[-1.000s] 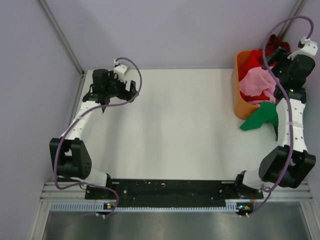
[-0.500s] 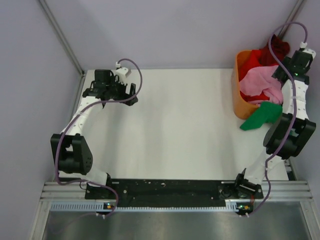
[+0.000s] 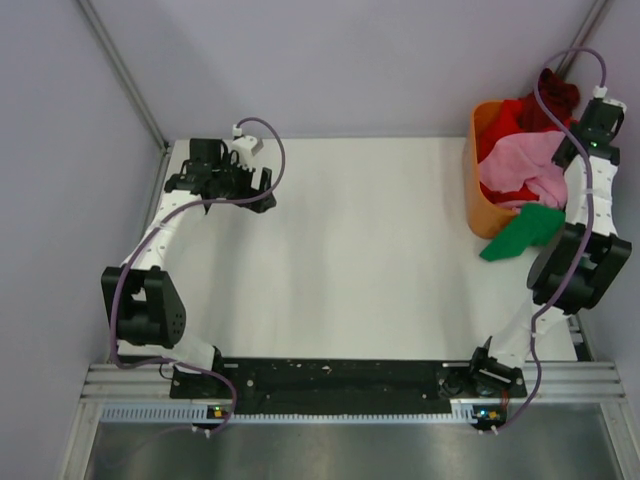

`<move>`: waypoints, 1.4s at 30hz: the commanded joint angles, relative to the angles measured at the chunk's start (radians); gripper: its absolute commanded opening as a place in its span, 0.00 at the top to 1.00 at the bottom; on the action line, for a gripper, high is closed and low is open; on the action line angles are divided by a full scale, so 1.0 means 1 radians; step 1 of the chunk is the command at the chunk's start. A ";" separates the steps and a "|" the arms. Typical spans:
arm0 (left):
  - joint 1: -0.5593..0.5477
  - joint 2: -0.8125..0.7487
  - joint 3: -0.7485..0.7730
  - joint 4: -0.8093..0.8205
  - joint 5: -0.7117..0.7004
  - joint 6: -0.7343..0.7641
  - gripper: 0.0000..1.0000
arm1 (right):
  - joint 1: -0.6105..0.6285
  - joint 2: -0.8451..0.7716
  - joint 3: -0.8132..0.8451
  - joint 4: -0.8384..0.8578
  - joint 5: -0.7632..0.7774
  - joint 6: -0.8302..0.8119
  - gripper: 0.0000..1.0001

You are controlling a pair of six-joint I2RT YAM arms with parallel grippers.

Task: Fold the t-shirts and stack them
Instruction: Grab crumpled tshirt from bin with the right arm, then move the tshirt to the center of the board

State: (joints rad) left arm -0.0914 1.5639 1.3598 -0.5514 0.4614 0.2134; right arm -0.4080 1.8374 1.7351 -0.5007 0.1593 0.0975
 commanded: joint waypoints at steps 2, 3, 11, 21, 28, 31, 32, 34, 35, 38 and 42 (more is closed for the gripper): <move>0.002 -0.015 0.045 -0.001 0.028 0.021 0.07 | 0.052 -0.174 0.118 0.008 0.032 -0.083 1.00; 0.002 -0.016 0.045 -0.001 0.028 0.023 0.07 | 0.072 -0.200 0.133 0.017 0.039 -0.091 1.00; 0.002 -0.039 0.061 -0.005 0.020 0.035 0.07 | 0.136 -0.443 0.152 0.327 -0.226 -0.110 1.00; 0.004 -0.059 0.065 0.008 -0.030 0.050 0.06 | 0.193 -0.512 0.221 0.622 -0.597 0.022 1.00; 0.022 -0.068 0.097 0.008 -0.173 0.030 0.06 | 0.538 -0.417 0.360 0.591 -1.045 0.005 1.00; 0.057 -0.074 0.120 -0.004 -0.201 0.020 0.06 | 0.671 -0.322 0.414 0.683 -1.271 0.147 1.00; 0.073 -0.079 0.128 -0.002 -0.199 0.017 0.05 | 0.704 -0.285 0.420 0.730 -1.322 0.200 1.00; 0.129 -0.091 0.131 0.004 -0.193 0.000 0.05 | 0.768 -0.221 0.414 0.986 -1.407 0.377 1.00; 0.148 -0.097 0.133 0.011 -0.190 -0.009 0.05 | 0.790 -0.175 0.419 1.125 -1.435 0.513 1.00; 0.215 -0.104 0.137 0.021 -0.196 -0.031 0.05 | 0.842 -0.034 0.521 1.448 -1.466 0.821 1.00; 0.263 -0.107 0.139 0.033 -0.251 -0.026 0.05 | 0.834 0.026 0.471 1.441 -1.410 0.836 1.00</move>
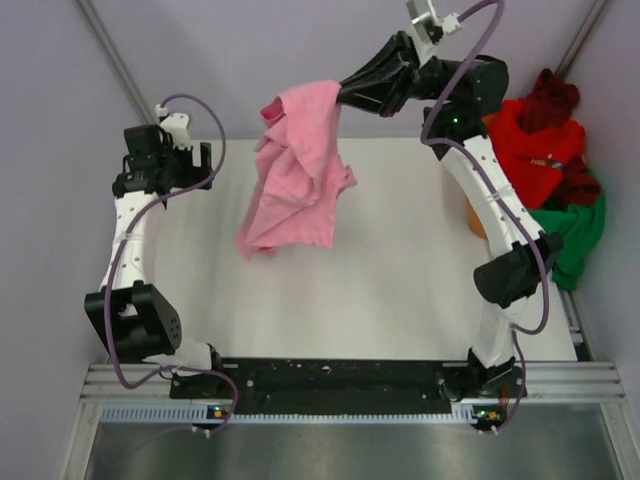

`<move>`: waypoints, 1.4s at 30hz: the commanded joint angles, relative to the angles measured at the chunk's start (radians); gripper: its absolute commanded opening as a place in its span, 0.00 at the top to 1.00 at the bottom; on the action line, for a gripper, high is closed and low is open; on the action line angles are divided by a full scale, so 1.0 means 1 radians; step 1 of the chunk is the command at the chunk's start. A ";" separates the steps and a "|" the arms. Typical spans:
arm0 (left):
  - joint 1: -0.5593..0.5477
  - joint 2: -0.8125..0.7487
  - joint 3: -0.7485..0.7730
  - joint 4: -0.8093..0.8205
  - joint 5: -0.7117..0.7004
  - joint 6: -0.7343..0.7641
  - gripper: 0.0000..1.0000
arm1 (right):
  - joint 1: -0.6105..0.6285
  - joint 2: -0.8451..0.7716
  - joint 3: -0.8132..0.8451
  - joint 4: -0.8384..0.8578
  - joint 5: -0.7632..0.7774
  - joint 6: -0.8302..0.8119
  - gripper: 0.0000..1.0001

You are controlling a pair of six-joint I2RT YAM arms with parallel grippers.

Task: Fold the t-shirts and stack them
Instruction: Move the tshirt to the center of the board, then flatten out the tshirt

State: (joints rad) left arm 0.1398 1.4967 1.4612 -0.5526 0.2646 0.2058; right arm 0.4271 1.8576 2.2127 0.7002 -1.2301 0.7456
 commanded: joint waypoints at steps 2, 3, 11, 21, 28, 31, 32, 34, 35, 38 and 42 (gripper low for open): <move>0.035 -0.042 0.030 0.048 -0.086 -0.003 0.05 | -0.005 -0.009 -0.164 0.124 0.007 0.066 1.00; 0.035 -0.043 0.022 0.055 -0.093 0.003 0.05 | -0.008 -0.015 -0.254 0.072 0.030 0.002 1.00; 0.012 -0.033 -0.061 0.068 0.004 0.112 0.07 | -0.212 -0.006 -0.723 -0.300 0.362 -0.204 0.90; -0.179 -0.038 -0.182 -0.082 -0.031 0.308 0.11 | -0.254 0.098 -0.481 -1.228 1.163 -0.608 0.43; -0.200 0.059 -0.213 -0.124 -0.122 0.305 0.17 | -0.121 -0.012 -0.680 -1.202 1.051 -0.589 0.38; -0.200 0.114 -0.235 -0.116 -0.151 0.313 0.18 | -0.045 -0.023 -0.725 -1.183 1.006 -0.531 0.35; -0.200 0.126 -0.252 -0.097 -0.151 0.323 0.18 | -0.038 -0.018 -0.737 -1.168 0.985 -0.488 0.33; -0.200 0.142 -0.292 -0.034 -0.172 0.337 0.16 | -0.037 -0.009 -0.754 -1.125 0.975 -0.433 0.32; -0.200 0.149 -0.303 -0.009 -0.182 0.345 0.16 | -0.037 0.000 -0.749 -1.119 1.016 -0.430 0.32; -0.201 0.191 -0.311 0.042 -0.217 0.351 0.15 | -0.036 0.034 -0.708 -1.140 1.098 -0.456 0.35; -0.203 0.249 -0.305 0.103 -0.289 0.351 0.16 | -0.036 0.055 -0.696 -1.144 1.172 -0.482 0.39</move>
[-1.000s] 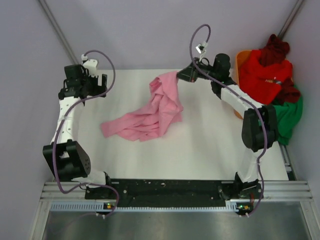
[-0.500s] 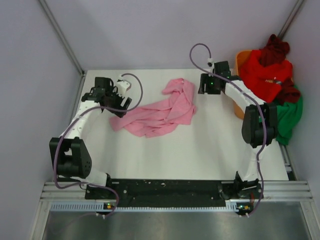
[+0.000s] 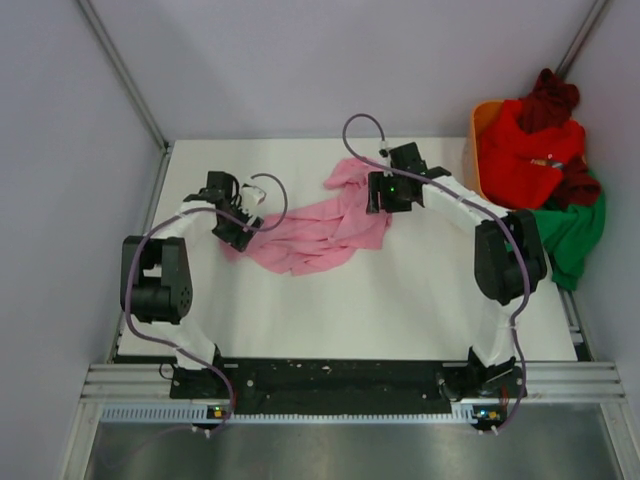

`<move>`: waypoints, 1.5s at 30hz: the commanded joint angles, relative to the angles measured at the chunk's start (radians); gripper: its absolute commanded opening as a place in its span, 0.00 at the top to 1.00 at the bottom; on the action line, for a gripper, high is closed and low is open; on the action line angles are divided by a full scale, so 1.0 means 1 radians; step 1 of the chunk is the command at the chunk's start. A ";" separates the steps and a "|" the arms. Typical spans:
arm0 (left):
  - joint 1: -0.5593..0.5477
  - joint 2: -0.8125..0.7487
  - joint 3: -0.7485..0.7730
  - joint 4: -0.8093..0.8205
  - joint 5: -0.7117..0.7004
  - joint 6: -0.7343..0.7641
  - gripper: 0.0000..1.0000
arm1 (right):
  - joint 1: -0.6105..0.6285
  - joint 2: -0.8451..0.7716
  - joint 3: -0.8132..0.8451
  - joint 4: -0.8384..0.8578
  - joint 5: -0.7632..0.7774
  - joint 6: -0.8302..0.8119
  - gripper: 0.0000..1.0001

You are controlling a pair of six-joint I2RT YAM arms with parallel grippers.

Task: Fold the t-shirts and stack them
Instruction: Flatten out the tshirt

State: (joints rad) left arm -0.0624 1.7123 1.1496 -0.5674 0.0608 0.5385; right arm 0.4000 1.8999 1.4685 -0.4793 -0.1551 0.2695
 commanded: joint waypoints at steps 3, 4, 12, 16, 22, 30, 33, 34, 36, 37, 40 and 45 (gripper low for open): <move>0.001 0.072 0.019 0.141 -0.102 0.031 0.44 | -0.012 0.066 0.065 0.039 0.086 -0.021 0.41; 0.001 0.085 0.039 0.139 -0.102 0.034 0.57 | -0.013 0.094 0.085 0.042 0.048 -0.024 0.43; 0.009 0.193 0.250 0.311 -0.324 0.021 1.00 | -0.023 0.179 0.231 0.047 0.008 -0.010 1.00; 0.003 0.227 0.407 0.259 -0.337 -0.044 0.51 | -0.023 0.119 0.201 0.047 -0.035 -0.015 1.00; -0.146 -0.018 0.164 0.207 0.067 0.069 0.35 | -0.042 0.002 0.115 0.054 -0.170 0.013 1.00; -0.361 -0.097 -0.060 -0.007 0.272 0.250 0.41 | -0.101 -0.107 0.121 0.056 -0.273 0.034 1.00; -0.390 -0.040 -0.079 0.056 0.188 0.235 0.41 | -0.110 -0.125 0.130 0.057 -0.284 0.031 1.00; -0.392 -0.022 -0.076 0.070 0.169 0.229 0.42 | -0.113 -0.127 0.131 0.057 -0.284 0.033 1.00; -0.392 0.009 -0.068 0.099 0.128 0.222 0.42 | -0.122 -0.136 0.130 0.056 -0.291 0.034 1.00; -0.392 0.020 -0.064 0.109 0.108 0.224 0.42 | -0.127 -0.145 0.128 0.057 -0.293 0.034 1.00; -0.392 0.056 -0.059 0.110 0.077 0.235 0.42 | -0.138 -0.170 0.127 0.056 -0.293 0.025 1.00; -0.390 0.093 -0.060 0.104 0.005 0.232 1.00 | -0.167 -0.205 0.128 0.056 -0.291 0.020 1.00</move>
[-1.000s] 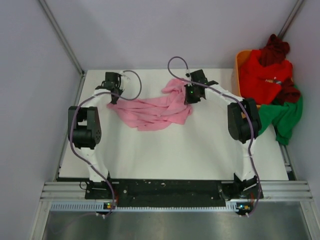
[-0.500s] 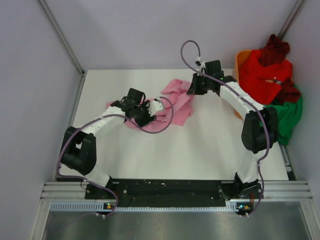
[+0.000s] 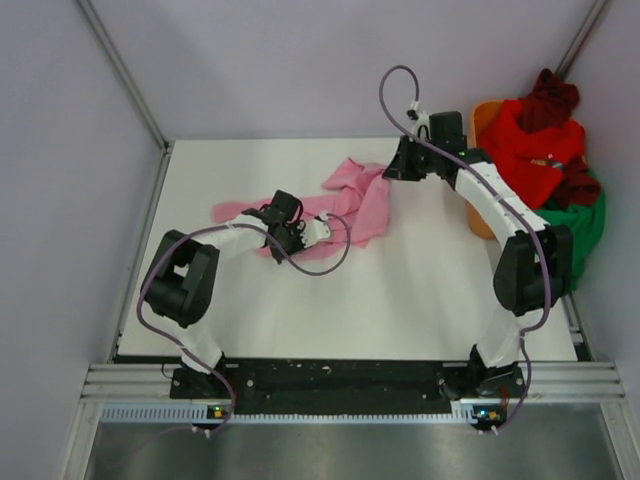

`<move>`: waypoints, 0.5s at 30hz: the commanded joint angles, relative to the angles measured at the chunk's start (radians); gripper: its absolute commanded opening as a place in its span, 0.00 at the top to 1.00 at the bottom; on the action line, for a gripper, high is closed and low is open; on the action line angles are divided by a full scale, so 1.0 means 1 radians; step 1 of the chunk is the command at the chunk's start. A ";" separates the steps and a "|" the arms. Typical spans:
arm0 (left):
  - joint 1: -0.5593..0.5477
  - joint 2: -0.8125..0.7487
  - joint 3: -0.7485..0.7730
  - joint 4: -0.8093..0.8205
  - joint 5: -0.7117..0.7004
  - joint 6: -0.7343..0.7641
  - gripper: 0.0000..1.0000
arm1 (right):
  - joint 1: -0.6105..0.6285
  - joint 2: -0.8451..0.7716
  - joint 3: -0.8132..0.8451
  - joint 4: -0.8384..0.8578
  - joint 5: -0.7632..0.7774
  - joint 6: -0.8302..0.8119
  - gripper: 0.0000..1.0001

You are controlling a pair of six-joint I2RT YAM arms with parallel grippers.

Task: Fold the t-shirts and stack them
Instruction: Flatten out the tshirt

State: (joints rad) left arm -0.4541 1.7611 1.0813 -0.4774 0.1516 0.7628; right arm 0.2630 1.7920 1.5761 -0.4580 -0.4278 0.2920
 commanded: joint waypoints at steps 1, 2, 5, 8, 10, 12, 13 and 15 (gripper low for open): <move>0.000 0.035 0.012 0.010 -0.107 -0.005 1.00 | -0.039 -0.109 0.024 0.033 -0.019 -0.001 1.00; 0.003 0.015 0.022 0.003 -0.128 -0.013 1.00 | -0.051 -0.121 0.028 0.033 -0.020 -0.001 1.00; 0.040 -0.078 0.077 -0.021 -0.213 -0.057 1.00 | -0.093 -0.181 0.050 0.033 -0.020 0.006 1.00; 0.112 -0.182 0.187 -0.082 -0.254 -0.106 1.00 | -0.139 -0.264 0.079 0.035 0.000 0.003 1.00; 0.170 -0.250 0.268 -0.119 -0.256 -0.132 1.00 | -0.159 -0.321 0.091 0.035 0.017 -0.004 1.00; 0.222 -0.288 0.371 -0.194 -0.241 -0.167 1.00 | -0.171 -0.379 0.097 0.035 0.037 -0.017 1.00; 0.245 -0.298 0.426 -0.239 -0.227 -0.180 1.00 | -0.171 -0.411 0.101 0.035 0.052 -0.024 1.00; 0.288 -0.328 0.506 -0.302 -0.219 -0.192 1.00 | -0.173 -0.472 0.105 0.038 0.083 -0.039 1.00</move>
State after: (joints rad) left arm -0.2321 1.5520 1.4261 -0.6495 -0.0559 0.6395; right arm 0.0971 1.4799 1.6070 -0.4786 -0.3985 0.2867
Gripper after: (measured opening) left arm 0.008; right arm 0.009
